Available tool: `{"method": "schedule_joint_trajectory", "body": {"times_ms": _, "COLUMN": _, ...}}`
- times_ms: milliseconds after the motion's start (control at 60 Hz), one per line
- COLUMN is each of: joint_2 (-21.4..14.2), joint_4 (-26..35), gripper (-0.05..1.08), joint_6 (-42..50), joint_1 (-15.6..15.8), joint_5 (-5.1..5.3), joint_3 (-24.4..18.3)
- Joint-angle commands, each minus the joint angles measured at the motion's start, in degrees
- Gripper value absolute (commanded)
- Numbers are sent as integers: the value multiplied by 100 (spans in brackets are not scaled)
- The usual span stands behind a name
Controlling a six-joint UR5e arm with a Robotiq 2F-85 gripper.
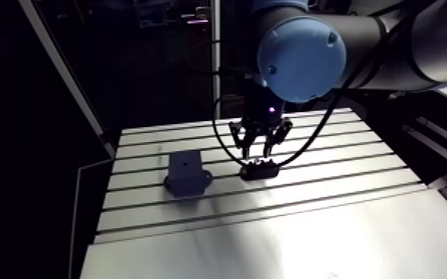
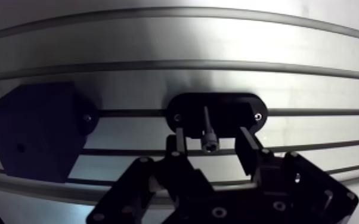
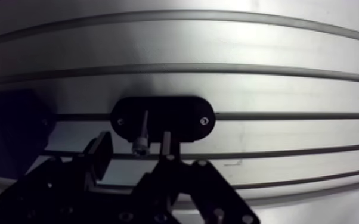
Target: Pick up the M10 bolt and insert it into the hole until fully seated.
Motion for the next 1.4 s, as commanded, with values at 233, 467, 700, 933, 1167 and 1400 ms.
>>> {"method": "schedule_joint_trajectory", "body": {"times_ms": 233, "joint_2": 6, "joint_4": -1, "gripper": 46, "joint_6": 0, "joint_1": 22, "joint_5": -19, "joint_3": 54}}
{"method": "schedule_joint_trajectory", "body": {"times_ms": 467, "joint_2": 14, "joint_4": -1, "gripper": 46, "joint_6": 0, "joint_1": 22, "joint_5": -27, "joint_3": 62}}
{"method": "schedule_joint_trajectory", "body": {"times_ms": 700, "joint_2": 14, "joint_4": -1, "gripper": 46, "joint_6": 0, "joint_1": 22, "joint_5": -36, "joint_3": 71}}
{"method": "schedule_joint_trajectory", "body": {"times_ms": 933, "joint_2": 14, "joint_4": -1, "gripper": 46, "joint_6": 0, "joint_1": 22, "joint_5": -45, "joint_3": 80}}
{"method": "schedule_joint_trajectory", "body": {"times_ms": 1167, "joint_2": 32, "joint_4": -1, "gripper": 46, "joint_6": 0, "joint_1": 22, "joint_5": -46, "joint_3": 89}}
{"method": "schedule_joint_trajectory", "body": {"times_ms": 1400, "joint_2": 76, "joint_4": -1, "gripper": 46, "joint_6": 0, "joint_1": 22, "joint_5": -54, "joint_3": 80}}
